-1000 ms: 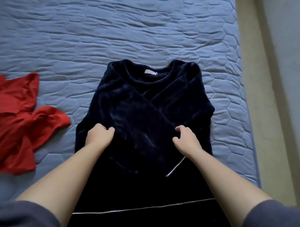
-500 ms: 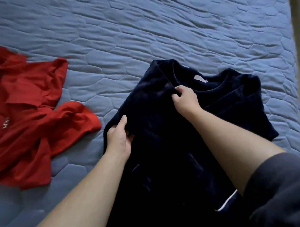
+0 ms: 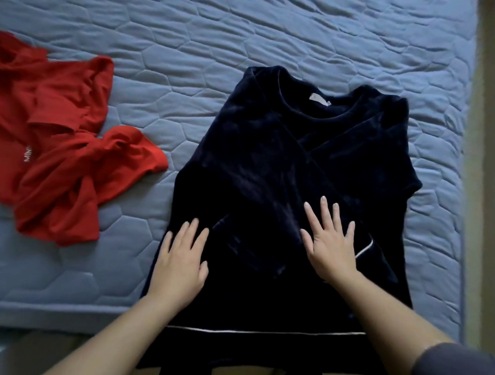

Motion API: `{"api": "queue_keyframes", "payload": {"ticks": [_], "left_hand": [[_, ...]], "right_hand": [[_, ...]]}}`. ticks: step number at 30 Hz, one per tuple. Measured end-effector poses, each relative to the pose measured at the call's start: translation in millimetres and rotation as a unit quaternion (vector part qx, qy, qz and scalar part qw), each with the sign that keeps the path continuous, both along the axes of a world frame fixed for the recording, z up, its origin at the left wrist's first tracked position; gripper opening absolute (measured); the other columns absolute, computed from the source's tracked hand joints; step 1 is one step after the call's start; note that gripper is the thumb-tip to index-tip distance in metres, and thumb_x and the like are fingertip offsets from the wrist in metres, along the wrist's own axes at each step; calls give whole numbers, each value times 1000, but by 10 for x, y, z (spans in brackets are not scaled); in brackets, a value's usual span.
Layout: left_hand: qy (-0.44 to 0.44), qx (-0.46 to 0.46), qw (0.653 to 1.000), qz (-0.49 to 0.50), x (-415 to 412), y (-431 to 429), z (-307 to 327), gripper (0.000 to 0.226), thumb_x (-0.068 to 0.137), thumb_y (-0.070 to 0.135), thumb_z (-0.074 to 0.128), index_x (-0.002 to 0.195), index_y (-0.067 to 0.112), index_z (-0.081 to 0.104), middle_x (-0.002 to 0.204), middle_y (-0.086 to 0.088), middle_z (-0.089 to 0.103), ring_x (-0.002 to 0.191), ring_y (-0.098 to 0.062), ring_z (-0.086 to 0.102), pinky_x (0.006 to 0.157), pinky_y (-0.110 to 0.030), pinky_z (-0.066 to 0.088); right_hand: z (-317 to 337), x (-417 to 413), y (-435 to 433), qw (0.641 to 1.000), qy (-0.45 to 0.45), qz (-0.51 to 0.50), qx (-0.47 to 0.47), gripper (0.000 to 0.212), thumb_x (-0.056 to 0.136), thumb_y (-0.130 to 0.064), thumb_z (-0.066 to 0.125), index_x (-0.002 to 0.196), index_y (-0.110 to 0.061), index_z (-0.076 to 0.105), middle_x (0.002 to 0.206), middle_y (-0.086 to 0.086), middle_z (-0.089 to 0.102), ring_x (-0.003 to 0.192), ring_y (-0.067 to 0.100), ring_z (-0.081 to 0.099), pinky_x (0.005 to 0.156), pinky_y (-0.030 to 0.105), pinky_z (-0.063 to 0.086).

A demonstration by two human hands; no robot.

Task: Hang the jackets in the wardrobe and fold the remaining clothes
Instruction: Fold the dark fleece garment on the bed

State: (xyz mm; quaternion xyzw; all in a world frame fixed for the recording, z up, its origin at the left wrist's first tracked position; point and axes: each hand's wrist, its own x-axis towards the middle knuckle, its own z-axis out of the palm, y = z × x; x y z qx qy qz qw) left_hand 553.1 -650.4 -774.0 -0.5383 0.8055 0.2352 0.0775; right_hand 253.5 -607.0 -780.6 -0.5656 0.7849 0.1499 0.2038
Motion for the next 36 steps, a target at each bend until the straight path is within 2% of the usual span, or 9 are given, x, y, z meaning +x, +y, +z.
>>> {"api": "queue_keyframes", "payload": {"ticks": [5,8,10,13,15,21,27,31,36], "left_hand": [[-75,13,997,18,-46,377,76,67,83,29,61,145,12,38,154,-8,30,145,-22,23,117,-47,12],[25,69,982,174,-283,358,148,62,86,34,61,140,13,41,139,-5,50,124,-22,50,108,-41,33],[166,208,894,359,-508,249,186,61,86,35,65,138,13,41,129,-5,56,106,-21,60,97,-39,45],[275,358,723,524,-754,125,140,51,85,37,68,127,11,51,119,-8,63,100,-22,64,83,-39,53],[271,399,688,542,-843,116,121,49,84,38,70,122,12,53,114,-8,64,94,-22,65,70,-34,53],[250,330,728,547,-953,231,24,15,86,28,70,89,17,60,102,-5,66,87,-20,65,64,-30,51],[246,297,736,556,-817,251,-40,10,91,23,63,92,14,58,105,-9,66,91,-27,67,67,-35,55],[200,308,759,537,-853,233,-101,18,92,27,61,99,10,56,108,-11,64,90,-30,68,67,-38,57],[-1,242,894,378,-683,275,25,32,87,48,58,85,17,59,88,-6,69,82,-25,65,82,-38,52]], "right_hand": [[106,-260,815,996,13,-57,63,64,98,-54,23,148,-40,-13,161,2,-15,148,24,-11,117,55,11],[173,-337,1066,993,8,-90,69,66,97,-53,30,152,-37,-3,162,2,-10,149,27,0,115,53,18],[216,-333,1071,981,-53,-184,17,70,96,-49,42,153,-32,5,162,5,-2,147,27,13,112,50,25],[235,-320,950,883,-145,-427,-130,73,91,-36,59,151,-17,21,157,11,21,140,29,28,109,45,29],[240,-351,858,819,-129,-530,-178,71,88,-32,64,147,-12,29,152,12,29,135,32,31,106,43,31],[174,-653,717,753,-55,-650,-80,76,82,-28,67,144,-9,26,149,15,27,132,40,32,101,46,34],[143,-898,947,781,-98,-609,-99,25,84,-21,63,105,-17,50,115,13,59,77,24,49,73,30,36],[114,-958,1138,805,-136,-566,-113,23,87,-28,63,103,-19,48,100,6,61,83,22,50,74,33,38],[140,-925,1218,832,-143,-530,-76,31,88,-31,62,110,-16,45,97,3,55,92,28,53,76,38,41]]}}
